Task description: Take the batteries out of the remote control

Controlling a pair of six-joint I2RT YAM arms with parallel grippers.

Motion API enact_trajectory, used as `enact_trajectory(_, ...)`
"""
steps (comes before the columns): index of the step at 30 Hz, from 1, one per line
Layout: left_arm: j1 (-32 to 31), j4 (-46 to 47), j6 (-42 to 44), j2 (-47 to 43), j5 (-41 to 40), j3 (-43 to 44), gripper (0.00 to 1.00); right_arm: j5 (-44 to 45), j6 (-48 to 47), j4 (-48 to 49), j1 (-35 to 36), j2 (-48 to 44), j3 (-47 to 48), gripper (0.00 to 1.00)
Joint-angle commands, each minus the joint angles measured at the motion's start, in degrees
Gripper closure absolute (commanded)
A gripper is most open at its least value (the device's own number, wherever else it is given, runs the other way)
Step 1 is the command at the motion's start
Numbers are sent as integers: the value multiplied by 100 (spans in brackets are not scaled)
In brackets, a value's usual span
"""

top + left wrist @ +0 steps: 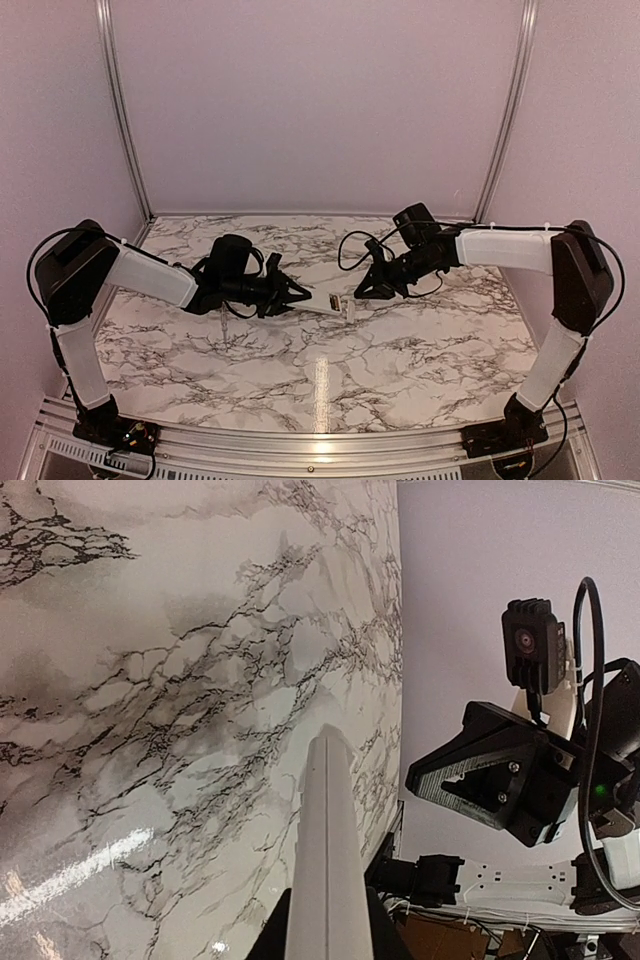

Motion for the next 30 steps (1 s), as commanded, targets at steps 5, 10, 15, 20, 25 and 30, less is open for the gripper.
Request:
enact_trajectory(5, 39, -528, 440, -290, -161, -45, 100, 167, -154, -104, -20, 145, -38, 96)
enact_trajectory(10, 44, -758, 618, -385, -210, -45, 100, 191, -192, -133, -16, 150, -18, 96)
enact_trajectory(15, 39, -1021, 799, -581, -262, -128, 100, 211, -274, -183, -19, 92, 39, 92)
enact_trajectory(20, 39, -925, 804, -754, -156, -485, 100, 224, -378, -305, -13, 30, 84, 89)
enact_trajectory(25, 39, -819, 770, -1006, -118, -944, 100, 324, -474, -475, -15, -104, 169, 87)
enact_trajectory(30, 30, -390, 517, -1114, -194, -1394, 100, 383, -512, -544, -11, -206, 241, 80)
